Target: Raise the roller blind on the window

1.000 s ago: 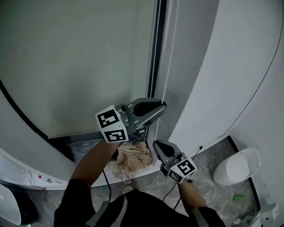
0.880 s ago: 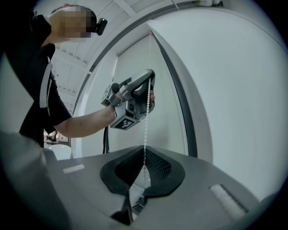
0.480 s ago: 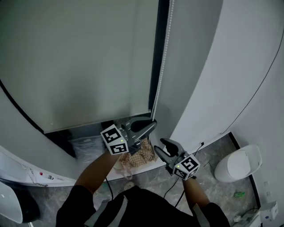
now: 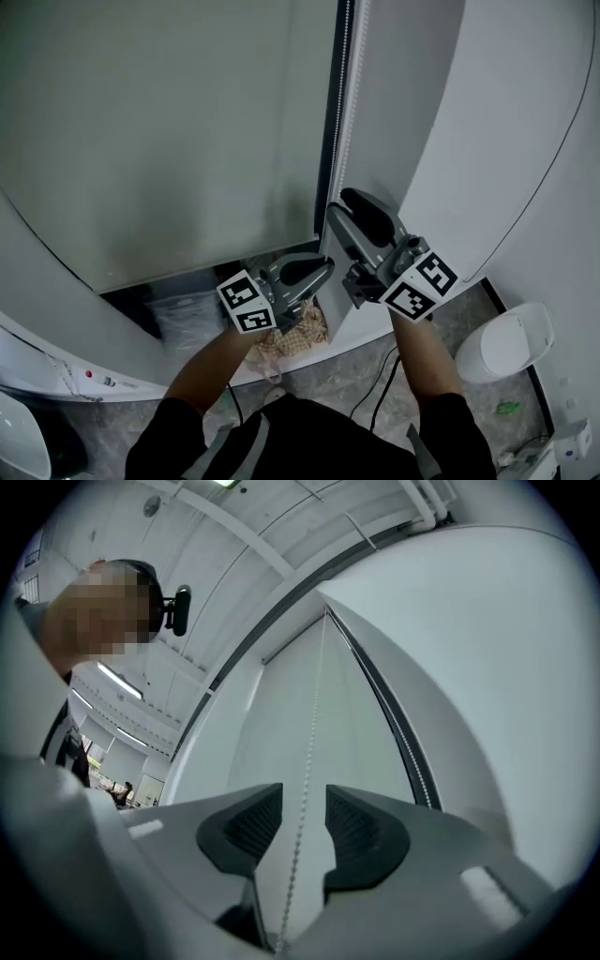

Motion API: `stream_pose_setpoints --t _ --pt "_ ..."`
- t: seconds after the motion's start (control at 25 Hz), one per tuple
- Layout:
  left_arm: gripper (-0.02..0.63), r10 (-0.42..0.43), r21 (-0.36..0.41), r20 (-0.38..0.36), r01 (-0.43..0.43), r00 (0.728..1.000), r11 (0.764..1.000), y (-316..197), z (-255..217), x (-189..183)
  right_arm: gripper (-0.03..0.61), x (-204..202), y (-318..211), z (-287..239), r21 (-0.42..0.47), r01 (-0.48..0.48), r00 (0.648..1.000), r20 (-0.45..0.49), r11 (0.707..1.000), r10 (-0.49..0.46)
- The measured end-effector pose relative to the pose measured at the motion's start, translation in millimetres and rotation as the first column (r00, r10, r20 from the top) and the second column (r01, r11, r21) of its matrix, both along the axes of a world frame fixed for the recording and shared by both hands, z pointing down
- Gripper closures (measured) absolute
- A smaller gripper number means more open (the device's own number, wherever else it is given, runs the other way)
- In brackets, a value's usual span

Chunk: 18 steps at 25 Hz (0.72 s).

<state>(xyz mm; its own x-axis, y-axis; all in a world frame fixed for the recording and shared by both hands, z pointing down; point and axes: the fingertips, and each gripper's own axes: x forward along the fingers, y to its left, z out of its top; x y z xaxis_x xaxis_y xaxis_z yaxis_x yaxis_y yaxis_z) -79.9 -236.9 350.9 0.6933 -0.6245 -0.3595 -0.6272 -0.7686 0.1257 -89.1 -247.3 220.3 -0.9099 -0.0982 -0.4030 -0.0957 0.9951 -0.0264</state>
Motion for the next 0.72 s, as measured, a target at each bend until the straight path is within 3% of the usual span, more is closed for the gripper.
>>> stream_pose_setpoints --t 0.12,0.24,0.48,0.64,0.72 --pt "0.598 0.001 0.001 0.005 -0.001 1.0 1.0 3.6 0.1 -5.4 0.466 -12.9 -5.9 -17.1 -0.039 0.027 0.999 0.031 0.999 -0.025" --pt "0.598 -0.009 0.002 0.006 0.009 1.0 1.0 5.8 1.5 -11.0 0.546 -16.8 -2.8 -28.1 -0.051 0.051 0.997 0.065 0.997 -0.048" --pt "0.598 -0.02 -0.005 -0.004 0.02 1.0 1.0 3.5 3.4 -18.2 0.563 -15.8 3.6 -27.3 0.04 0.004 0.999 0.044 0.999 -0.006" --pt "0.598 -0.009 -0.063 0.109 0.016 0.994 0.998 -4.1 38.3 -1.7 0.563 -10.4 -0.9 7.0 0.102 -0.043 0.997 -0.052 0.994 0.048" --pt "0.598 0.01 -0.12 0.115 0.004 0.993 0.993 -8.5 69.3 4.2 0.563 -5.5 -4.3 35.8 0.085 -0.043 0.994 -0.096 0.995 0.051"
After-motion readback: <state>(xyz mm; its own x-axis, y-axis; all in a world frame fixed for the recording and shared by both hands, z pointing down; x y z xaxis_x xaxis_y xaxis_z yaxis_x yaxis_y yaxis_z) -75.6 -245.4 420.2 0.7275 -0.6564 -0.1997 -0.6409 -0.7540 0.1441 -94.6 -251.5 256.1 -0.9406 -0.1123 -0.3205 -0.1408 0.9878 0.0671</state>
